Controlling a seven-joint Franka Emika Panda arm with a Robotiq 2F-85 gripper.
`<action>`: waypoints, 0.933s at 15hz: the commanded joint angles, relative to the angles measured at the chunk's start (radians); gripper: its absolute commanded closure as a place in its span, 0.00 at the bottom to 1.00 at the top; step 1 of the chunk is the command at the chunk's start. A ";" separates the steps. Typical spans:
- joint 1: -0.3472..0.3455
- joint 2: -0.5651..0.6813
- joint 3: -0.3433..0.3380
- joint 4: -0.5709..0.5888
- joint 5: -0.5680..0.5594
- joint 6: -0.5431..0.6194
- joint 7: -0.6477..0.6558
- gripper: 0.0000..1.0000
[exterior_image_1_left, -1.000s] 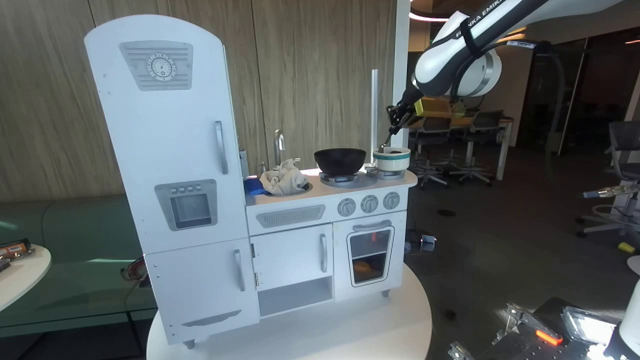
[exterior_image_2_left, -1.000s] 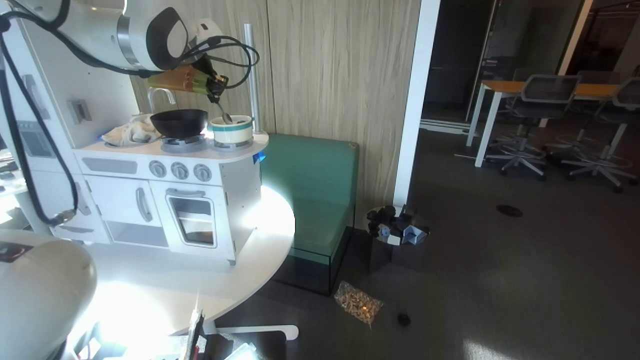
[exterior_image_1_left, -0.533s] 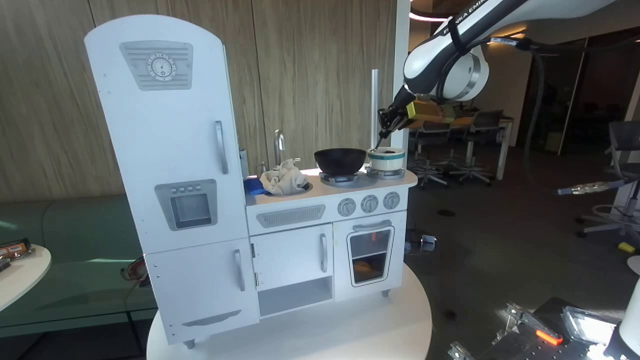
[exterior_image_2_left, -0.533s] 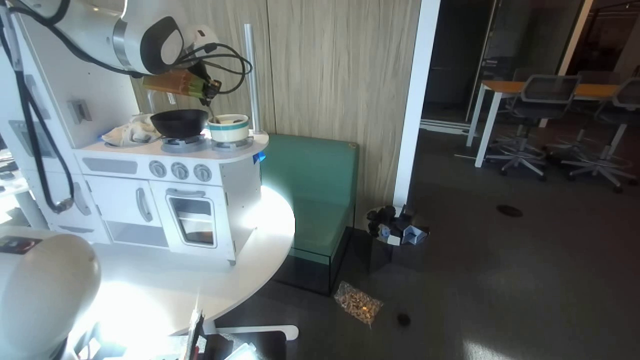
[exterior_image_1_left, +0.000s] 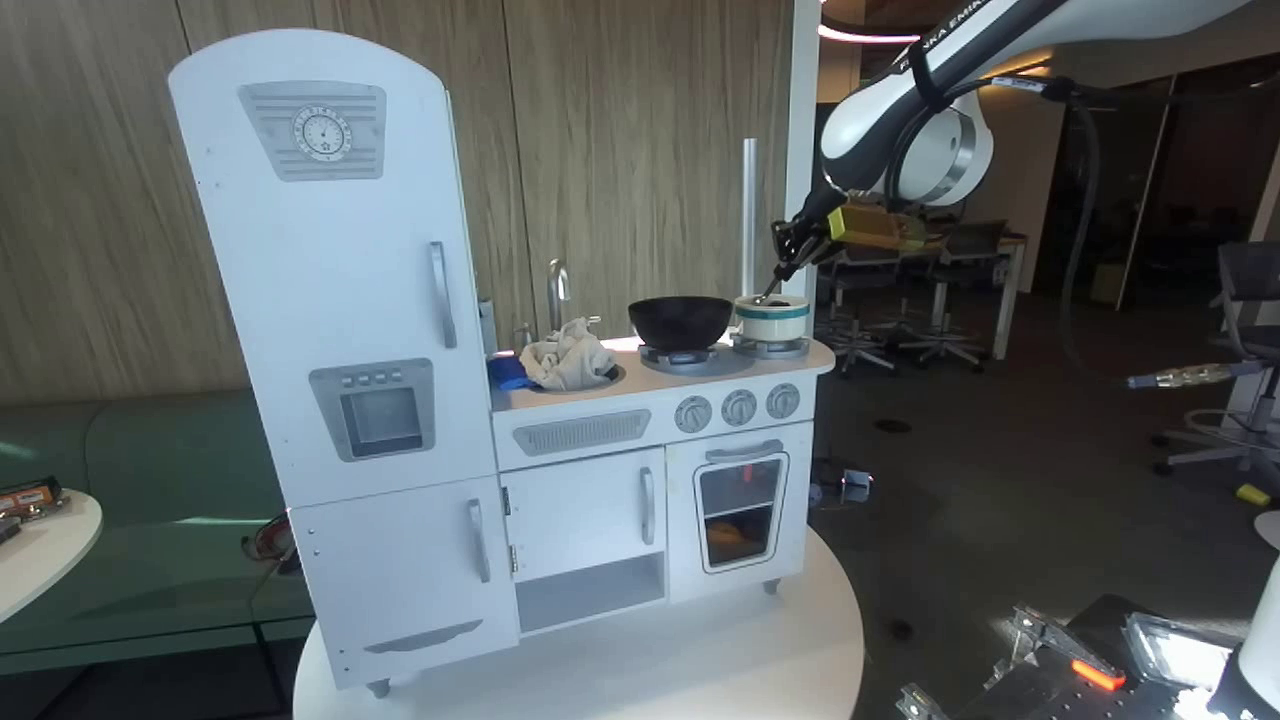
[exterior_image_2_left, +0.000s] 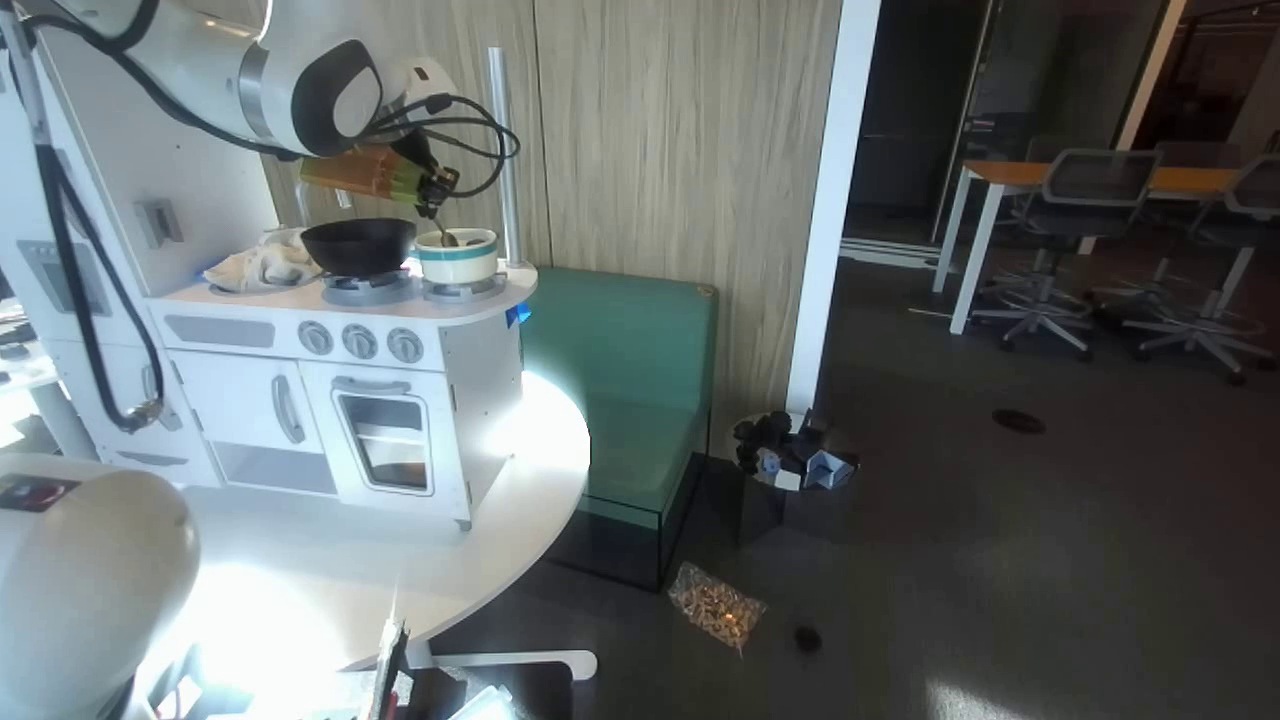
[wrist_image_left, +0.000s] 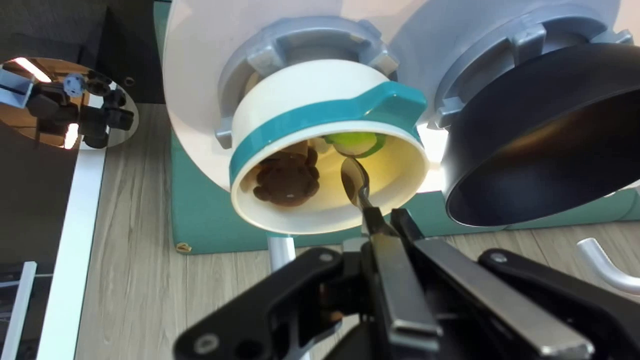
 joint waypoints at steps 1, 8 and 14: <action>-0.039 -0.072 0.016 -0.066 -0.035 0.046 0.044 0.97; -0.064 -0.136 0.022 -0.110 -0.070 0.101 0.064 0.97; -0.074 -0.171 0.070 -0.100 -0.146 0.123 0.077 0.98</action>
